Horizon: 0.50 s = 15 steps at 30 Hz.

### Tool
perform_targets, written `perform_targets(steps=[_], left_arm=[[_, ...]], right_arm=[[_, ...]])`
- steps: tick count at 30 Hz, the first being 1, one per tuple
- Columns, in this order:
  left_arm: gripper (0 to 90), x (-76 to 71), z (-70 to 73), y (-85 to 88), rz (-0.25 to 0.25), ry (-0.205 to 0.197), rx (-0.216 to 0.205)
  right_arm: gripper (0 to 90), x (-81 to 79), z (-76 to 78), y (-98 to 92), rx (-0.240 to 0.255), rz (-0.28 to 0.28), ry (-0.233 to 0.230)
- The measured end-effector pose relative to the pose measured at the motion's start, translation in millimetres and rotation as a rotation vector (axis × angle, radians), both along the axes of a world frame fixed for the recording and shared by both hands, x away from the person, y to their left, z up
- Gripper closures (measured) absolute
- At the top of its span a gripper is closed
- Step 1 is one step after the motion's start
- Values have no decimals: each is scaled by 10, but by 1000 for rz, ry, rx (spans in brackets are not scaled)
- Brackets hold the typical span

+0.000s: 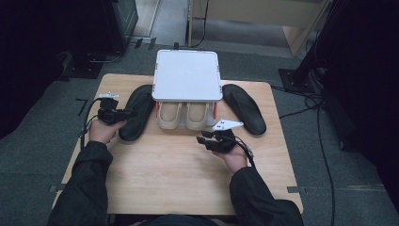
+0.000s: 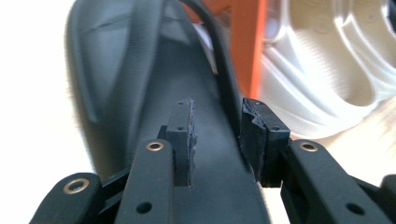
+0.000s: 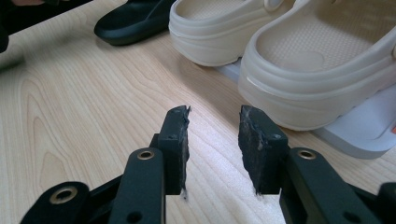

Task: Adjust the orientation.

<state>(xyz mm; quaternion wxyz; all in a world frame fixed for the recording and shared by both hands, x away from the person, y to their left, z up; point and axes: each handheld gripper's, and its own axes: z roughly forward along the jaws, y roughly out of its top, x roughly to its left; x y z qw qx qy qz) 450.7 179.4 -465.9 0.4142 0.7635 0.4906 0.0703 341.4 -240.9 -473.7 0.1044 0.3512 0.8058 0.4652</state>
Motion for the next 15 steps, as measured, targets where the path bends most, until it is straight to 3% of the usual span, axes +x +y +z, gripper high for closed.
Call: perform_targets(steps=[6, 10, 15], left_arm=[[611, 143, 12, 154, 50, -14, 3], [601, 220, -36, 155, 53, -3, 29], [588, 331, -142, 130, 61, 14, 29]], right_arm=[[628, -34, -11, -30, -2, -7, 12], [627, -65, -18, -64, 1, -20, 2], [625, -115, -22, -111, 3, -33, 9]])
